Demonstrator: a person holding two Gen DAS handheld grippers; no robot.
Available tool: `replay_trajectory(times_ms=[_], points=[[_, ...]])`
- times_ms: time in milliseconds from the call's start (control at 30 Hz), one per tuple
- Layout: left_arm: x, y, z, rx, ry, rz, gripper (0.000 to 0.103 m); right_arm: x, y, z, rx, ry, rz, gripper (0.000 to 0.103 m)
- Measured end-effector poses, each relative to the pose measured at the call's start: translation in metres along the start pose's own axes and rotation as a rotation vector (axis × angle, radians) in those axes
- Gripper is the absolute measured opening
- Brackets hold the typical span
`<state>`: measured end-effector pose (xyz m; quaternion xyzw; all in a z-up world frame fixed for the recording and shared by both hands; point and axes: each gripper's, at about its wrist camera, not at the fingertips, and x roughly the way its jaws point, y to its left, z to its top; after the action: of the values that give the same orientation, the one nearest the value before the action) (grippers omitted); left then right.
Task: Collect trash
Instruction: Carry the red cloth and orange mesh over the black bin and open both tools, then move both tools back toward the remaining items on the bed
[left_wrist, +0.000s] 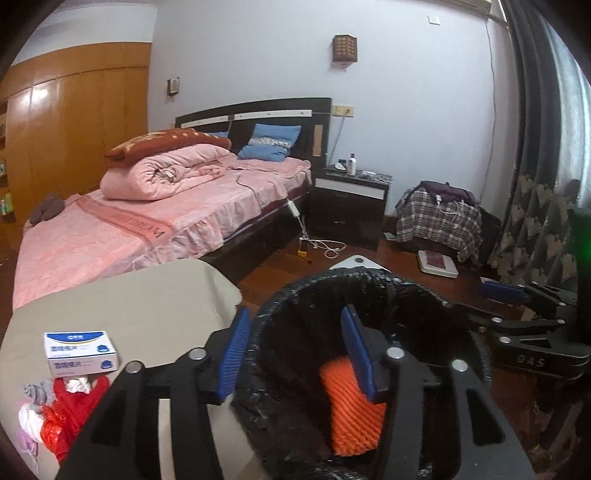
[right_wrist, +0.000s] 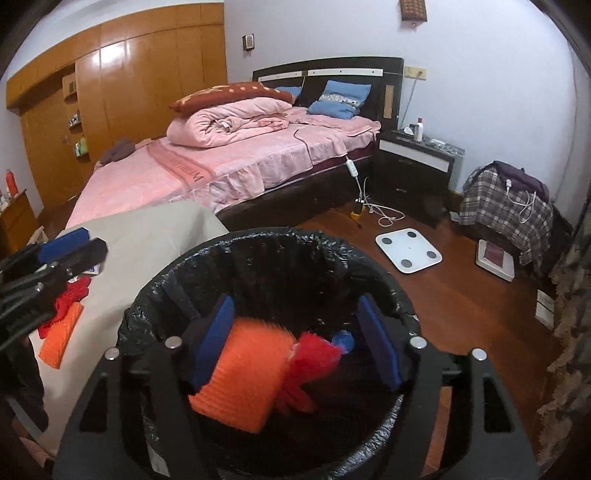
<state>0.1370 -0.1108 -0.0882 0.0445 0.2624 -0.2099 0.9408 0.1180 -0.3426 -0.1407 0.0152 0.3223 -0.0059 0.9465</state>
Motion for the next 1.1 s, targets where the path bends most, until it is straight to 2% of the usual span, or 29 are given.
replay_trajectory(times_ms=[67,100,200,367,733,1100], points=[[-0.005,0.007,0.000,-0.009,-0.012,0.026,0.066,-0.004,0.001,0.001,0.005,-0.021,-0.012,0.089],[-0.008,0.010,-0.001,-0.015,-0.017,0.036,0.071,-0.008,0.002,0.001,0.006,-0.039,-0.018,0.092],[-0.017,0.022,-0.002,-0.035,-0.027,0.070,0.086,-0.014,0.007,0.007,-0.001,-0.071,-0.011,0.097],[-0.036,0.044,-0.004,-0.052,-0.047,0.124,0.095,-0.020,0.022,0.017,0.003,-0.101,0.027,0.098],[-0.082,0.103,-0.027,-0.122,-0.045,0.277,0.097,-0.015,0.090,0.031,-0.020,-0.110,0.150,0.098],[-0.119,0.165,-0.064,-0.203,-0.032,0.439,0.097,0.001,0.166,0.029,-0.073,-0.094,0.248,0.098]])
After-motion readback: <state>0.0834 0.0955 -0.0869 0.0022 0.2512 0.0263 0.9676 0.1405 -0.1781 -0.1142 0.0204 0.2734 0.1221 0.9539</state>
